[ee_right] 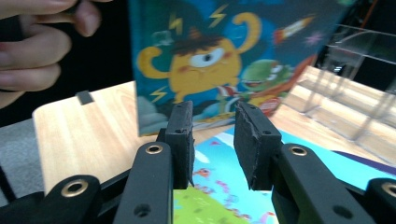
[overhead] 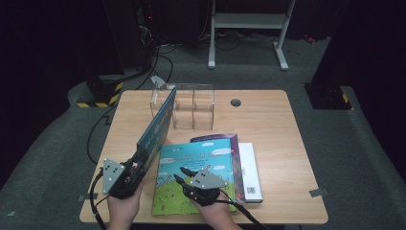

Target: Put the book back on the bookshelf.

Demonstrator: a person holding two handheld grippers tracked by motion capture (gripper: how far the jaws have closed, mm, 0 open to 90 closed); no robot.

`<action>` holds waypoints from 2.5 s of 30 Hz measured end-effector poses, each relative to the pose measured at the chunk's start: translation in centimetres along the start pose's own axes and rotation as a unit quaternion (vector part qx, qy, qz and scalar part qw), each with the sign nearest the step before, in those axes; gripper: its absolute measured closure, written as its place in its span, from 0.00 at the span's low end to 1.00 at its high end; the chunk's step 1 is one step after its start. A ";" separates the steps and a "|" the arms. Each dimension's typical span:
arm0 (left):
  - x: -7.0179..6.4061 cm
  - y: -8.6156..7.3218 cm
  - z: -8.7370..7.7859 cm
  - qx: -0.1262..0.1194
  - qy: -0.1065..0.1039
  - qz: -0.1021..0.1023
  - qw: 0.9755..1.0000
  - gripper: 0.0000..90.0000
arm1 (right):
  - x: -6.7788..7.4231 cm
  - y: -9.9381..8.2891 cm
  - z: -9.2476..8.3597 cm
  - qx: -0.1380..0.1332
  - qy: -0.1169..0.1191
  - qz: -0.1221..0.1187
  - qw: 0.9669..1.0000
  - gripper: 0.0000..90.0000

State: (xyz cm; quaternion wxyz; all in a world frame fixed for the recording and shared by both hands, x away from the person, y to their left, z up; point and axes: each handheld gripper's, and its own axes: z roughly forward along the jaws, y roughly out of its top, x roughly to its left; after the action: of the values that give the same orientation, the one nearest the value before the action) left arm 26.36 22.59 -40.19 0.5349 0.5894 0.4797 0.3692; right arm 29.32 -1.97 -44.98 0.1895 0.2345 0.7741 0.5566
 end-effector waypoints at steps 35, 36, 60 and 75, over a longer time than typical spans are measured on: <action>2.1 -0.7 -0.8 -0.014 0.029 0.059 0.998 0.91 | -9.9 -2.3 -9.9 -0.011 -0.155 0.049 0.987 0.73; 2.1 -0.7 -0.8 -0.013 0.029 0.061 0.998 0.91 | -10.1 -2.5 -10.1 -0.013 -0.157 0.052 0.986 0.73; 3.5 -0.1 -0.5 0.003 0.026 0.046 0.999 0.90 | -12.6 -5.4 -12.0 -0.028 -0.187 0.095 0.977 0.72; 3.9 0.3 0.6 0.021 0.033 0.056 0.998 0.84 | -12.2 -5.2 -11.8 -0.037 -0.183 0.095 0.978 0.72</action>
State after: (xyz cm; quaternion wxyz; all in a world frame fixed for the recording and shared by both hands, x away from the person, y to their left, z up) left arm 28.00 26.16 -40.26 0.4851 0.6137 0.4709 0.4079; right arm 32.01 -19.51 -45.92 0.2831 0.3974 0.6796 0.5478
